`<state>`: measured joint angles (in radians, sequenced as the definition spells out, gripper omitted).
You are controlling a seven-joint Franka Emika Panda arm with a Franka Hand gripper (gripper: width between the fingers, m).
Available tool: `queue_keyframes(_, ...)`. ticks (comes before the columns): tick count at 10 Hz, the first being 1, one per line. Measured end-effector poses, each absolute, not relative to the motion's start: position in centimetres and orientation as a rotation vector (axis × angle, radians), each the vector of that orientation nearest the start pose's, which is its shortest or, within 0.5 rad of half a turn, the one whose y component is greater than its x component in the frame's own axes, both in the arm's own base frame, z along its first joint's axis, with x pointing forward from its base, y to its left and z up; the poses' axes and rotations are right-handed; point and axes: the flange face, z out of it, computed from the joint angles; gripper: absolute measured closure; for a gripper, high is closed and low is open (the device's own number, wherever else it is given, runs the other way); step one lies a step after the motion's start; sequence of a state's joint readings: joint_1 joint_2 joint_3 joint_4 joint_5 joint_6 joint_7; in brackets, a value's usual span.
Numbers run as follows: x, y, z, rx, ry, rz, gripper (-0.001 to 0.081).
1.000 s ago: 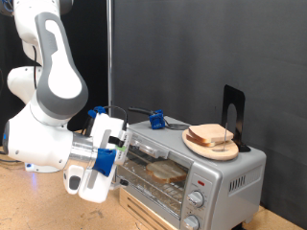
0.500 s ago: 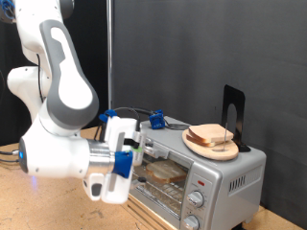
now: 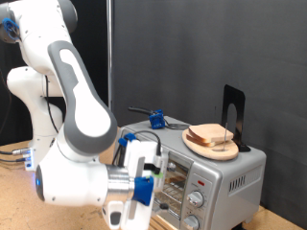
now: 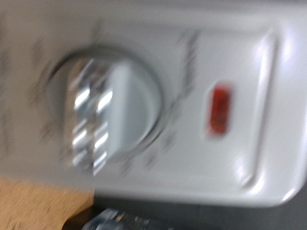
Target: Make a piece of toast with the oven
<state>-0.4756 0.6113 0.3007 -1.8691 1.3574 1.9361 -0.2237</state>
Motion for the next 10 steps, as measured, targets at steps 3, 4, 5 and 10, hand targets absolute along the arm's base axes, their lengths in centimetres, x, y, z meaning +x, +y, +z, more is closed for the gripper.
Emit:
queue_keyframes(3, 65.1, -7.3, 18.7, -1.629, 0.817, 0.186, -0.0003)
queue_keyframes(4, 66.1, -8.1, 17.9, -1.631, 0.822, 0.168, -0.0003)
queue_keyframes(5, 67.0, -8.6, 16.9, -1.637, 0.825, 0.151, -0.0003)
queue_keyframes(10, 68.7, -6.5, 13.4, -1.689, 0.754, 0.228, -0.0003)
